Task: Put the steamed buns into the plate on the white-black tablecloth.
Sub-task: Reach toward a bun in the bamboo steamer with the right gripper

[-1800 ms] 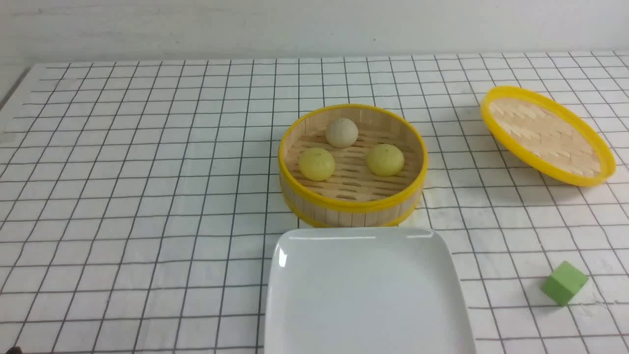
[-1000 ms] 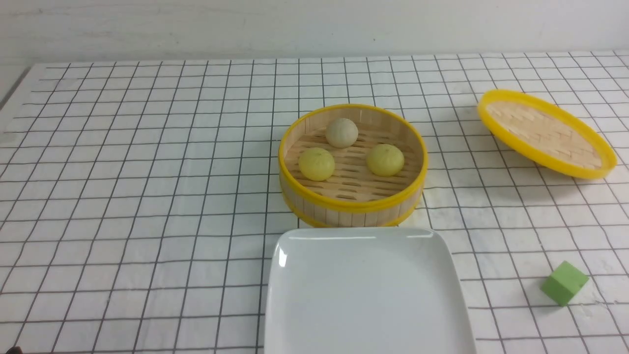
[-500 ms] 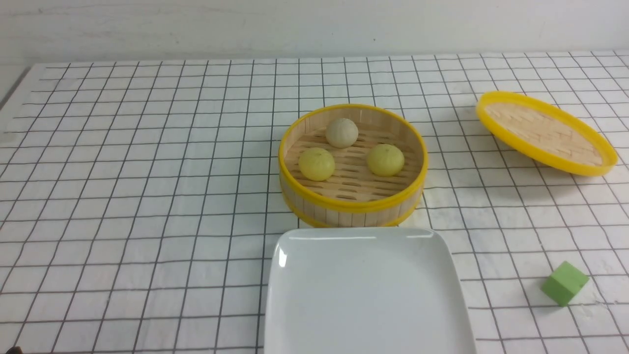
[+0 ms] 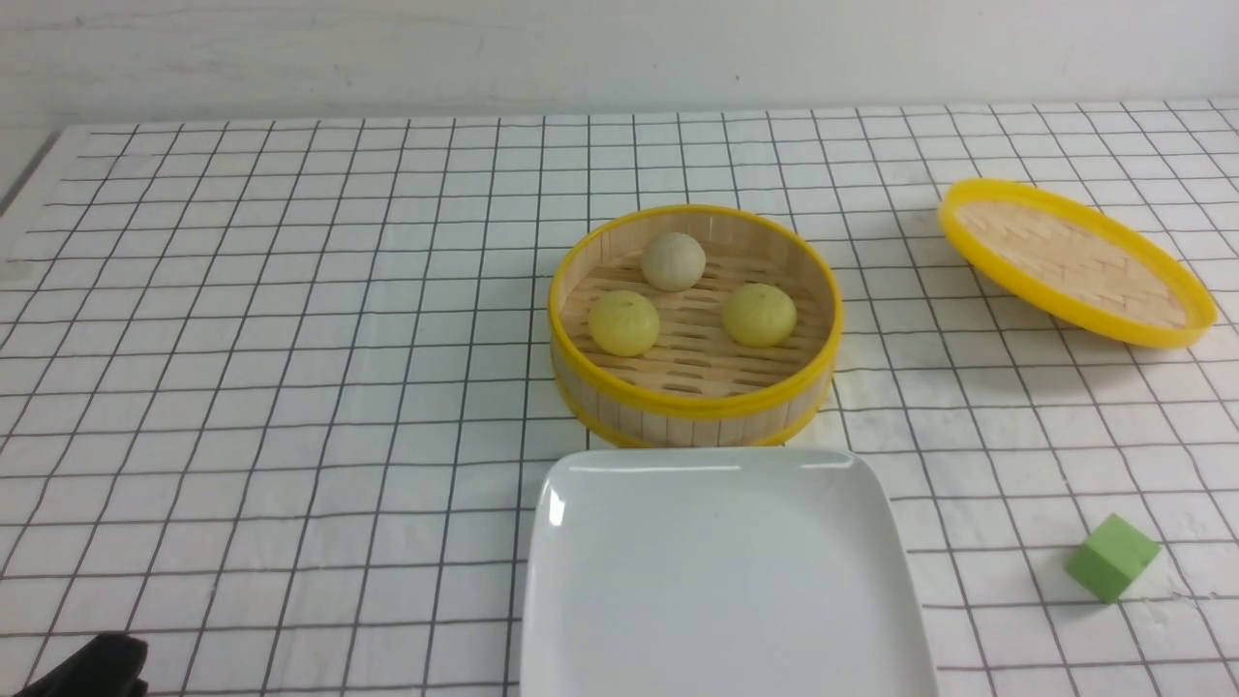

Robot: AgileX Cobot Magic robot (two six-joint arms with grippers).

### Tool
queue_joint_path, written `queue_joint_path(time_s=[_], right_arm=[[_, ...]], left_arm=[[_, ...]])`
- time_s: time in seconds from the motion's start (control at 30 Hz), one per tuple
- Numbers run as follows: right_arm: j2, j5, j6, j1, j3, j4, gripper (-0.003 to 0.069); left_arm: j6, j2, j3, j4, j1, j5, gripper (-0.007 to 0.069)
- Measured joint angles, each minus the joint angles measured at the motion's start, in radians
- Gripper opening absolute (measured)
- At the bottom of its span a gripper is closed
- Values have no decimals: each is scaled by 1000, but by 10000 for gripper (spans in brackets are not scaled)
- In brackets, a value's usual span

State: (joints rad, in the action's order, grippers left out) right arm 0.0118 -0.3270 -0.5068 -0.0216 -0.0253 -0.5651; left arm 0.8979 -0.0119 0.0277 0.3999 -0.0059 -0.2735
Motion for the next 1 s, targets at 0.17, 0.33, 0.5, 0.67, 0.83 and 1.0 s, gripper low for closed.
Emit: queue_joint_path(time_s=[0.17, 0.33, 0.5, 0.67, 0.83, 1.0], right_arm=[[-2, -4, 88, 0, 121, 22, 158], [-153, -173, 297, 0, 418, 243, -1], [-487, -589, 311, 0, 672, 381, -6], [-803, -721, 479, 7, 787, 158, 10], [-1030, -637, 847, 84, 840, -179, 80], [-1266, -542, 974, 191, 983, -224, 233]], left_arm=[[-159, 0, -74, -12, 0, -5, 180], [-396, 68, -312, -77, 0, -150, 32], [-480, 377, -503, -132, 0, -533, 2], [-563, 675, -627, -173, 0, -761, 2], [-648, 867, -676, -170, 0, -757, 2], [-672, 978, -683, -162, 0, -743, 5]])
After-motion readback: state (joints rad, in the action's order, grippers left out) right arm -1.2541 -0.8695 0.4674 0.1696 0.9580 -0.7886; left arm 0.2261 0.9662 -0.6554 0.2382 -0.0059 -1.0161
